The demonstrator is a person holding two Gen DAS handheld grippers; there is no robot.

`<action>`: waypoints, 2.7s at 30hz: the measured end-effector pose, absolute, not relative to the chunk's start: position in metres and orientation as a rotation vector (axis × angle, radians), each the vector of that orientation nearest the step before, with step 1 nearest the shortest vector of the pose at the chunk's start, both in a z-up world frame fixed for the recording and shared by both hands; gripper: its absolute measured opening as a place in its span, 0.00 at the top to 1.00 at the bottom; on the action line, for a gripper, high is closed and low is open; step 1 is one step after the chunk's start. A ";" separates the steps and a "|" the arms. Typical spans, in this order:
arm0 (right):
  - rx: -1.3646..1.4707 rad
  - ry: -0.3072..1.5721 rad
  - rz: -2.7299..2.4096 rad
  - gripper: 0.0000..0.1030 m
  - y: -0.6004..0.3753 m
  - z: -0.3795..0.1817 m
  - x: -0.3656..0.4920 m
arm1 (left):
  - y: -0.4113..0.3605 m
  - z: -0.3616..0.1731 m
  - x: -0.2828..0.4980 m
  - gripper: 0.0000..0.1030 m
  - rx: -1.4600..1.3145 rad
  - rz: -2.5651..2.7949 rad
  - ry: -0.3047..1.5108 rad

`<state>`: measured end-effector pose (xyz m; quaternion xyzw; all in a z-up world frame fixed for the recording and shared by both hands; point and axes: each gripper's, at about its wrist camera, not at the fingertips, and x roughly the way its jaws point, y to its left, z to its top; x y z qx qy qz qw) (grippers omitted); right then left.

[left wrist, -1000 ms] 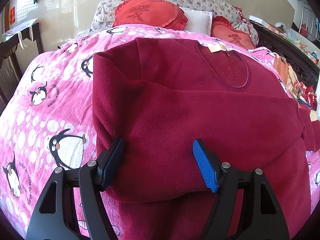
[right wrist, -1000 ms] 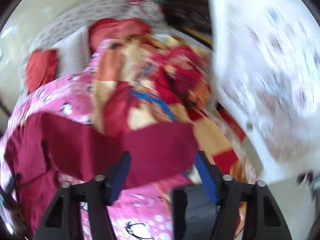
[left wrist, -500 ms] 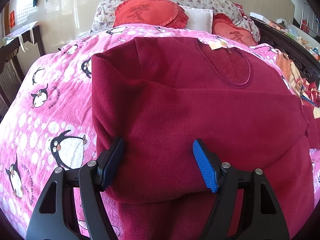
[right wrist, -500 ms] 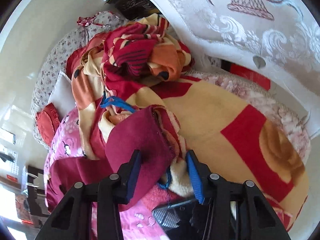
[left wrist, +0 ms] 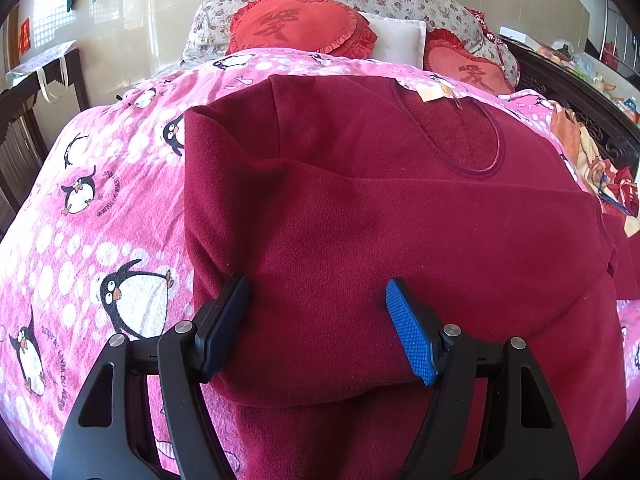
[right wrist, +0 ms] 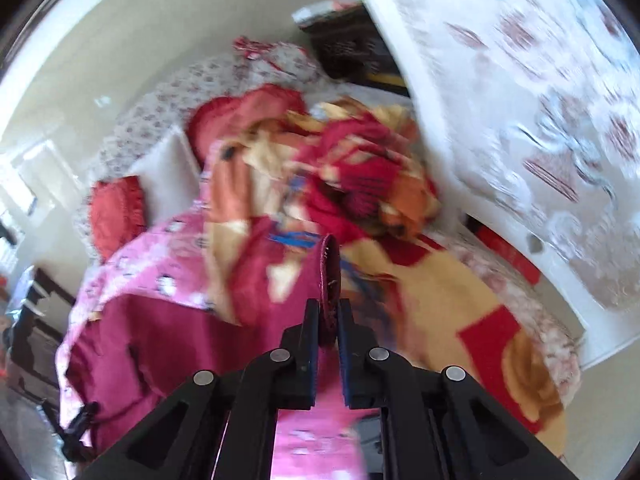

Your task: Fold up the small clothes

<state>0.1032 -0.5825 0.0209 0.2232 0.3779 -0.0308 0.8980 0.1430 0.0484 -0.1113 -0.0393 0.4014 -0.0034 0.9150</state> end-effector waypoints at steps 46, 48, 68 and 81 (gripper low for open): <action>-0.012 0.870 0.275 0.45 -0.228 -0.107 0.096 | -0.056 -0.096 0.199 0.31 -0.332 -0.562 0.939; -0.014 0.869 0.274 0.45 -0.226 -0.107 0.095 | -0.059 -0.092 0.198 0.31 -0.313 -0.557 0.933; -0.023 0.870 0.268 0.43 -0.224 -0.108 0.096 | -0.066 -0.074 0.175 0.95 -0.182 -0.486 0.881; -0.024 0.870 0.267 0.43 -0.223 -0.108 0.095 | -0.070 -0.083 0.186 0.96 -0.169 -0.408 0.920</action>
